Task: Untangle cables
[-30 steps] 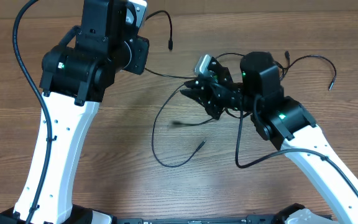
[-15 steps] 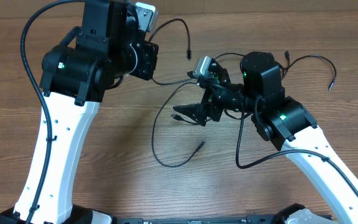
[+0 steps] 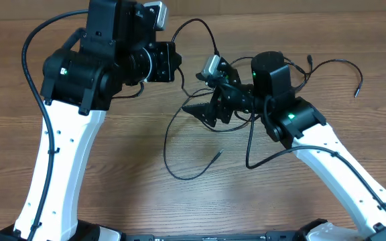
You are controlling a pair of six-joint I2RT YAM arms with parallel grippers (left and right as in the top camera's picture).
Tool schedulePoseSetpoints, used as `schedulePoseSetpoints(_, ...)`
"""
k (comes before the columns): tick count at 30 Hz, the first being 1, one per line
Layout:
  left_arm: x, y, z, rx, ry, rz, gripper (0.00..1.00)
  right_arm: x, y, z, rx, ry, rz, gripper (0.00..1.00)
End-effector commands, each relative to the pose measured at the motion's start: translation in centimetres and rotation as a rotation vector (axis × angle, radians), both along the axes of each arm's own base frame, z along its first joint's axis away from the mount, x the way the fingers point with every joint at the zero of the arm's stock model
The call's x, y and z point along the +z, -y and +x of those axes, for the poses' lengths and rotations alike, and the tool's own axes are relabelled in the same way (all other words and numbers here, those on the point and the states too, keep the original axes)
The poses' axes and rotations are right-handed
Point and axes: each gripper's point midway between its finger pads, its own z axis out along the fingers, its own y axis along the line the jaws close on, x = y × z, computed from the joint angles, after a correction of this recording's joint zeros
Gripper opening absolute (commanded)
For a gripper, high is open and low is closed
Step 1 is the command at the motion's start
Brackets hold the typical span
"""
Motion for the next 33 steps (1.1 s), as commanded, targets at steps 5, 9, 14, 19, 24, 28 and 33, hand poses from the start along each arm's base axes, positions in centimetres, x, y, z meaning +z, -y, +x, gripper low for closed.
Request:
schedulePoseSetpoints(5, 2.8, 1.3, -1.4, 0.055, -0.098, -0.200, 0.04, 0.4, -0.8, 0.6, 0.035, -0.011, 0.055, 0.78)
schedulePoseSetpoints(9, 3.0, 1.7, -1.8, 0.066, -0.148, -0.254, 0.04, 0.5, -0.9, 0.7, 0.036, -0.002, 0.059, 0.49)
schedulePoseSetpoints(14, 3.2, 1.7, -1.7, 0.081, -0.153, -0.268, 0.04, 0.3, -0.8, 0.6, 0.035, -0.017, 0.053, 0.04)
schedulePoseSetpoints(19, 3.1, 1.7, -1.8, 0.064, -0.140, -0.253, 0.04, -0.3, 0.1, 1.6, -0.021, -0.025, 0.027, 0.04)
schedulePoseSetpoints(24, 3.1, 1.9, -2.2, 0.005, -0.111, -0.226, 0.05, -1.2, 3.2, 5.0, -0.221, -0.024, -0.026, 0.04)
schedulePoseSetpoints(28, 2.9, 1.9, -2.3, -0.017, -0.097, -0.209, 0.04, -1.6, 7.2, 8.0, -0.406, -0.039, -0.045, 0.04)
schedulePoseSetpoints(33, 2.8, 1.8, -2.4, -0.046, -0.073, -0.183, 0.10, -0.8, 12.2, 10.8, -0.576, -0.055, 0.006, 0.04)
